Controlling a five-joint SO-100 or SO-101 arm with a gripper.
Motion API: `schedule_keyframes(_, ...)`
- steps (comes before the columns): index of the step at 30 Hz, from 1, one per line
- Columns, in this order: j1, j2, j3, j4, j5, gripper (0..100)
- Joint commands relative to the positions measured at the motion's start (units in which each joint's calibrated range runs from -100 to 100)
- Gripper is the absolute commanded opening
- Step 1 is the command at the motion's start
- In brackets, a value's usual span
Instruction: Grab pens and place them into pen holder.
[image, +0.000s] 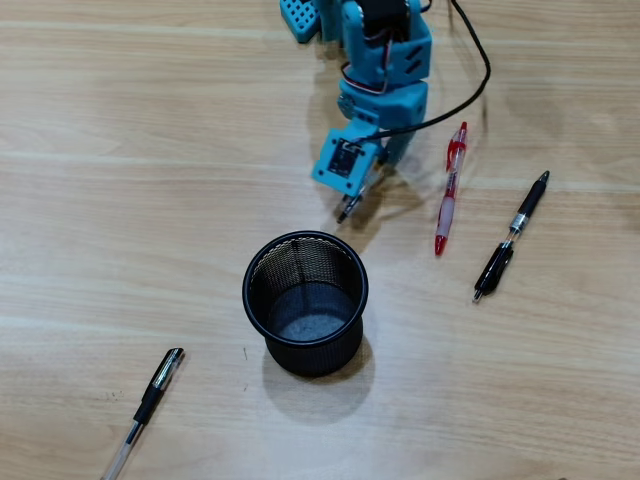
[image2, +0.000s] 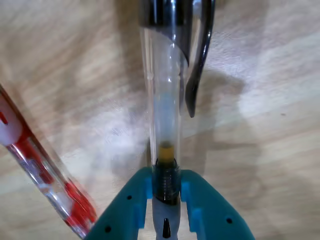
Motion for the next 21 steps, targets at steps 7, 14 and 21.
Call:
schedule_keyframes(7, 17.64, -25.01, -3.10, -0.38, 22.95, 2)
schedule_keyframes(14, 18.47, -30.02, -13.69, -0.38, 28.97, 2)
schedule_keyframes(21, 16.36, -29.85, -13.96, -17.87, 29.70, 2)
